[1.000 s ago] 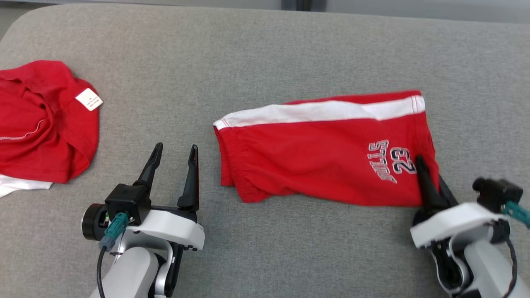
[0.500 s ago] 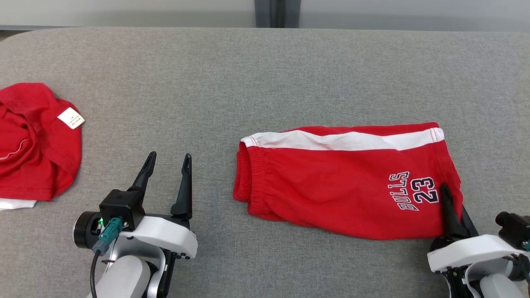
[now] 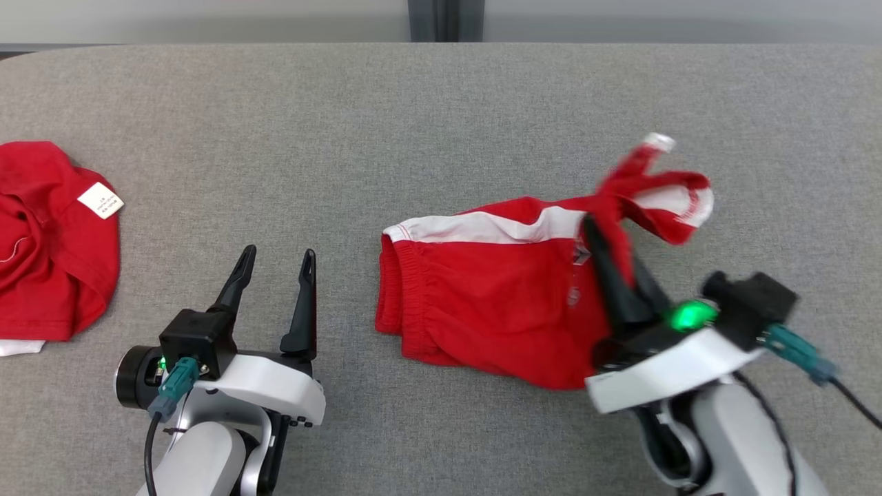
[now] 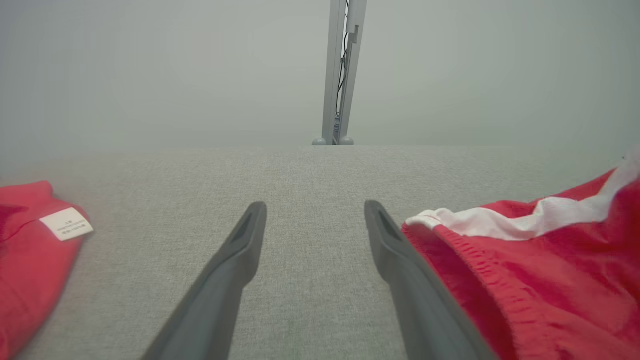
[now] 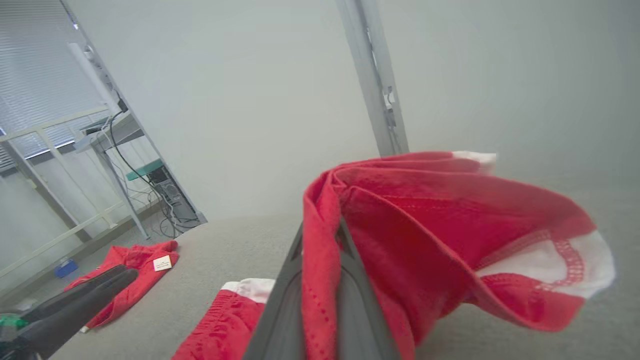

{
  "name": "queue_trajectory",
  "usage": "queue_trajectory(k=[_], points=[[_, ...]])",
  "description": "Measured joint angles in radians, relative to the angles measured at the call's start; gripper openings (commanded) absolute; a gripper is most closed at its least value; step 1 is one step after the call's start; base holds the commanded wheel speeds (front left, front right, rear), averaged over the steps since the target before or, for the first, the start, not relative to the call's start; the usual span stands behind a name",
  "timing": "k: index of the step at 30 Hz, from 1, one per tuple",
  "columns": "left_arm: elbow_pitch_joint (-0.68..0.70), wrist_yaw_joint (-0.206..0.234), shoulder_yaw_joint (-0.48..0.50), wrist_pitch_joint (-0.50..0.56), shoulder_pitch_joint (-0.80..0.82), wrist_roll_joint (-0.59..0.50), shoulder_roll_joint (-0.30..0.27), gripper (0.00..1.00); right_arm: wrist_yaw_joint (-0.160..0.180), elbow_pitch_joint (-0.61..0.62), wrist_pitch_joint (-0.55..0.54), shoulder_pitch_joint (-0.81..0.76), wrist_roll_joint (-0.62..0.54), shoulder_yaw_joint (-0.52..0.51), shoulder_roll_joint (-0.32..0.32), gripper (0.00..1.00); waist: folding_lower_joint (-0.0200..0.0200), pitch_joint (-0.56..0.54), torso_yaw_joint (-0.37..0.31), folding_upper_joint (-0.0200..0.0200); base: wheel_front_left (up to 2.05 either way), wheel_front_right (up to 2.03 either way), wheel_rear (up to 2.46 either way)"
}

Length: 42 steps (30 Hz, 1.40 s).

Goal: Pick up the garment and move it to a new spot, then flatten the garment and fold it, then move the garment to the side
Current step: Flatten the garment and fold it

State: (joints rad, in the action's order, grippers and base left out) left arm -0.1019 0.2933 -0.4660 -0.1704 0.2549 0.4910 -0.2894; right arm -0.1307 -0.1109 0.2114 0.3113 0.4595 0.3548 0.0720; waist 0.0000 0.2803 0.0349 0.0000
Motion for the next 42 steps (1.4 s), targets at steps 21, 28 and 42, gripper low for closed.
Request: queue_trajectory(k=[21, 28, 42], points=[[-0.036, -0.019, -0.047, -0.009, 0.046, -0.006, 0.040, 1.00, 0.000, -0.332, 0.011, 0.240, 0.206, 0.467, -0.023, 1.00, 0.0000, 0.024, 0.071, 0.0000, 0.00, 0.00, 0.00], [-0.051, -0.020, -0.050, -0.016, 0.047, 0.001, 0.044, 1.00, 0.000, -0.321, 0.033, 0.275, 0.272, 0.563, -0.023, 1.00, -0.0001, 0.019, 0.064, 0.0000, 0.00, 0.00, 0.00], [-0.061, 0.001, -0.025, -0.025, 0.016, 0.014, 0.013, 1.00, 0.000, 0.061, 0.053, 0.129, 0.146, 0.305, 0.114, 1.00, 0.0000, -0.054, 0.031, 0.0000, 0.00, 0.00, 0.00]])
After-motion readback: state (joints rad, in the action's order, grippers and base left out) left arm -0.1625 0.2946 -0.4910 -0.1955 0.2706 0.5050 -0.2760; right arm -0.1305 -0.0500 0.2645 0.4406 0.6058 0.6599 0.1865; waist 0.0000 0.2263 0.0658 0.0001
